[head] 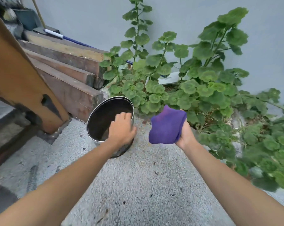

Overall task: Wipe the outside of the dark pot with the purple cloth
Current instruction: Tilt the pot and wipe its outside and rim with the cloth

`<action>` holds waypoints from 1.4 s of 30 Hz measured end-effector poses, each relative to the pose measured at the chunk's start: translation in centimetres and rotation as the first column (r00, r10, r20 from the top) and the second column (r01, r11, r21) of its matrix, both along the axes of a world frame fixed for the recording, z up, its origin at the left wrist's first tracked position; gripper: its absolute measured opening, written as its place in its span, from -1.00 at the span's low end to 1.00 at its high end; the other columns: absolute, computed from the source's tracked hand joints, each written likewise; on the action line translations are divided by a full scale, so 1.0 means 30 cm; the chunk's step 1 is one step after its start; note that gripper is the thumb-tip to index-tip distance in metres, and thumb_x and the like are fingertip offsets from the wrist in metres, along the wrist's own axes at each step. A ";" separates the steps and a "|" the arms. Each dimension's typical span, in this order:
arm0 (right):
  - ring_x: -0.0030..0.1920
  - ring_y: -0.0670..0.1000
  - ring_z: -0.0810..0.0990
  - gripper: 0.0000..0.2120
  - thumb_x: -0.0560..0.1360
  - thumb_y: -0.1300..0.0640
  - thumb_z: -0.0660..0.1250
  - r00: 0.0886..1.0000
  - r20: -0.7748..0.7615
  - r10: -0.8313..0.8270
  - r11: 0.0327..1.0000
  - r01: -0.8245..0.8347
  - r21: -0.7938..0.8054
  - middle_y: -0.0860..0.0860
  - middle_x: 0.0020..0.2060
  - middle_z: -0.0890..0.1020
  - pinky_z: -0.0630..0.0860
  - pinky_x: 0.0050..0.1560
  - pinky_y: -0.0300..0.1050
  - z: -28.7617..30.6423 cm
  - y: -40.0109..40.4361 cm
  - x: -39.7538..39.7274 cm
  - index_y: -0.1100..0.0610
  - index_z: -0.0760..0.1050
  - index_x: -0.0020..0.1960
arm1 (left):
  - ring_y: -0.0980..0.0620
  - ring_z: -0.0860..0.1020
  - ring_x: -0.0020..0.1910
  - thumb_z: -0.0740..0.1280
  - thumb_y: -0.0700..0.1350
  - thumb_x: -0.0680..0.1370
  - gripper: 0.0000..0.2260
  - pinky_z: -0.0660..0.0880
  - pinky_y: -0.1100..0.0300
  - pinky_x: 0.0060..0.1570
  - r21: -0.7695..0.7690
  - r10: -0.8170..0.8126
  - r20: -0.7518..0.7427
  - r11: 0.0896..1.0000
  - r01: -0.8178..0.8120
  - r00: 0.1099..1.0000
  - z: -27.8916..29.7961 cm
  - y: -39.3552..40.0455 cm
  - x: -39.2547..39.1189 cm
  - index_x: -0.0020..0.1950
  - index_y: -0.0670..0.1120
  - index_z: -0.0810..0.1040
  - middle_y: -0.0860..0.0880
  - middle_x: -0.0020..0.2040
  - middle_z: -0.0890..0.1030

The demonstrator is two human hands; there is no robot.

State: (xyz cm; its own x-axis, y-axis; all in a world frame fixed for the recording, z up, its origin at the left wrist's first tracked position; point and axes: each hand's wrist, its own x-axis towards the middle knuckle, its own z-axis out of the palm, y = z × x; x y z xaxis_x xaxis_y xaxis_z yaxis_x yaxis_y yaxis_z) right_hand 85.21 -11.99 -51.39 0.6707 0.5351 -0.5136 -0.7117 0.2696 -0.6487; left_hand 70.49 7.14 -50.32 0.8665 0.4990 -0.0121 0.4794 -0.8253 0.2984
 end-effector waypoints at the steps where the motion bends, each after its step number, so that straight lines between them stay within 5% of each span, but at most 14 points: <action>1: -0.06 0.06 0.74 -0.58 0.65 -0.23 0.16 1.000 0.016 0.009 1.000 -0.009 -0.009 0.03 -0.02 0.74 0.67 -0.10 -0.03 -0.034 0.011 0.018 0.06 0.64 0.06 | -0.18 0.43 0.28 0.23 0.07 0.58 -0.61 0.45 -0.11 0.13 0.011 0.017 -0.087 1.000 -0.016 0.996 -0.039 0.040 0.002 0.33 -0.10 0.40 -0.13 0.25 0.48; 4: -0.07 0.08 0.66 -0.73 0.56 -0.15 0.33 0.995 0.097 0.028 0.999 -0.024 -0.046 0.03 -0.06 0.64 0.61 -0.06 -0.02 -0.081 0.049 0.065 0.03 0.48 0.11 | -0.26 0.55 0.16 0.18 0.11 0.62 -0.70 0.47 -0.05 0.02 -0.078 0.027 -0.204 0.996 -0.044 0.979 -0.120 0.112 0.016 0.11 -0.10 0.50 -0.18 0.16 0.59; 8: -0.13 0.10 0.63 -0.40 0.30 0.03 0.58 0.974 0.227 0.022 0.999 -0.016 -0.029 0.06 -0.10 0.59 0.61 -0.10 0.05 -0.044 0.089 0.089 -0.01 0.34 0.21 | -0.30 0.58 0.07 0.12 0.06 0.66 -0.70 0.39 0.02 -0.11 -0.015 -0.012 -0.141 1.000 0.010 0.990 -0.168 0.107 0.024 -0.05 -0.12 0.49 -0.22 0.09 0.61; 12: -0.02 0.15 0.62 -0.39 0.28 0.00 0.56 0.971 0.238 0.003 0.999 -0.013 0.042 0.13 0.01 0.59 0.63 0.01 0.19 0.012 0.112 0.051 -0.02 0.34 0.23 | -0.30 0.59 0.07 0.17 0.03 0.63 -0.71 0.38 0.04 -0.12 0.071 0.045 -0.062 0.997 -0.040 0.997 -0.109 0.111 -0.012 0.04 -0.16 0.57 -0.21 0.08 0.63; 17: 0.13 0.19 0.58 -0.16 0.18 -0.09 0.67 0.968 0.248 0.039 0.996 -0.057 0.065 0.18 0.16 0.57 0.53 0.21 0.29 0.051 0.138 -0.022 -0.01 0.37 0.35 | -0.27 0.60 -0.07 0.24 0.04 0.57 -0.71 0.39 0.07 -0.17 -0.042 0.212 0.071 0.977 -0.210 0.975 0.036 0.168 -0.046 -0.26 -0.10 0.49 -0.15 -0.16 0.59; 21: -0.15 0.08 0.64 -0.76 0.58 0.09 0.43 0.928 0.366 0.067 0.995 -0.088 0.041 0.07 -0.13 0.65 0.60 -0.04 0.08 0.117 0.172 -0.053 0.00 0.39 0.15 | -0.14 0.51 -0.30 0.25 0.00 0.57 -0.63 0.34 0.14 -0.35 -0.235 0.258 0.060 0.943 -0.237 0.964 0.120 0.157 -0.026 -0.40 -0.11 0.36 -0.10 -0.38 0.48; 23: -0.25 0.03 0.64 -0.88 0.63 0.12 0.36 0.878 0.467 0.110 0.993 -0.116 -0.015 0.04 -0.20 0.64 0.62 -0.20 -0.03 0.167 0.183 -0.090 0.00 0.43 0.11 | -0.13 0.55 -0.29 0.26 -0.02 0.56 -0.68 0.42 0.15 -0.34 -0.307 0.250 0.040 0.924 -0.226 0.967 0.125 0.118 -0.010 -0.37 -0.11 0.37 -0.12 -0.34 0.53; 25: -0.27 -0.01 0.64 -0.95 0.64 0.09 0.35 0.805 0.563 0.185 0.983 -0.153 -0.104 0.04 -0.19 0.65 0.59 -0.28 -0.11 0.179 0.192 -0.139 -0.04 0.48 0.07 | -0.18 0.63 -0.15 0.25 -0.02 0.54 -0.74 0.57 0.06 -0.11 -0.383 0.239 0.022 0.899 -0.213 0.971 0.102 0.079 0.012 -0.23 -0.17 0.49 -0.20 -0.18 0.64; 27: -0.18 -0.04 0.63 -0.93 0.64 0.09 0.33 0.729 0.638 0.249 0.968 -0.160 -0.194 0.03 -0.11 0.66 0.59 -0.16 -0.11 0.143 0.191 -0.188 -0.08 0.51 0.03 | -0.21 0.65 -0.07 0.25 -0.02 0.53 -0.70 0.60 0.00 0.02 -0.443 0.241 0.007 0.871 -0.213 0.971 0.071 0.043 0.032 -0.09 -0.25 0.58 -0.24 -0.07 0.67; 32: -0.16 -0.27 0.49 -0.79 0.64 0.37 0.16 0.303 0.851 0.429 0.903 -0.150 -0.402 -0.12 -0.09 0.56 0.38 -0.02 -0.38 0.013 0.156 -0.244 0.13 0.45 0.15 | -0.24 0.64 -0.04 0.31 -0.02 0.52 -0.74 0.42 0.12 -0.23 -0.518 0.227 0.000 0.833 -0.195 0.974 -0.004 -0.005 0.083 -0.18 -0.22 0.56 -0.29 -0.02 0.67; 36: -0.04 -0.24 0.54 -0.78 0.64 0.30 0.18 0.334 0.856 0.394 0.918 -0.099 -0.384 -0.19 -0.03 0.58 0.43 0.08 -0.32 -0.036 0.178 -0.275 0.03 0.43 0.18 | -0.08 0.46 -0.28 0.33 -0.04 0.54 -0.69 0.33 0.17 -0.36 -0.714 0.326 0.040 0.671 -0.201 0.944 -0.032 0.000 0.088 -0.14 -0.31 0.56 -0.27 -0.16 0.64; 42: 0.09 -0.03 0.56 -0.78 0.64 0.13 0.20 0.270 0.831 0.486 0.870 -0.055 -0.490 -0.06 0.09 0.54 0.47 0.24 0.11 -0.074 0.207 -0.329 -0.18 0.38 0.16 | -0.08 0.47 -0.46 0.18 -0.31 0.50 -0.80 0.41 0.24 -0.50 -0.835 0.403 0.009 0.507 -0.216 0.915 -0.031 0.041 0.062 -0.31 -0.21 0.48 -0.19 -0.40 0.51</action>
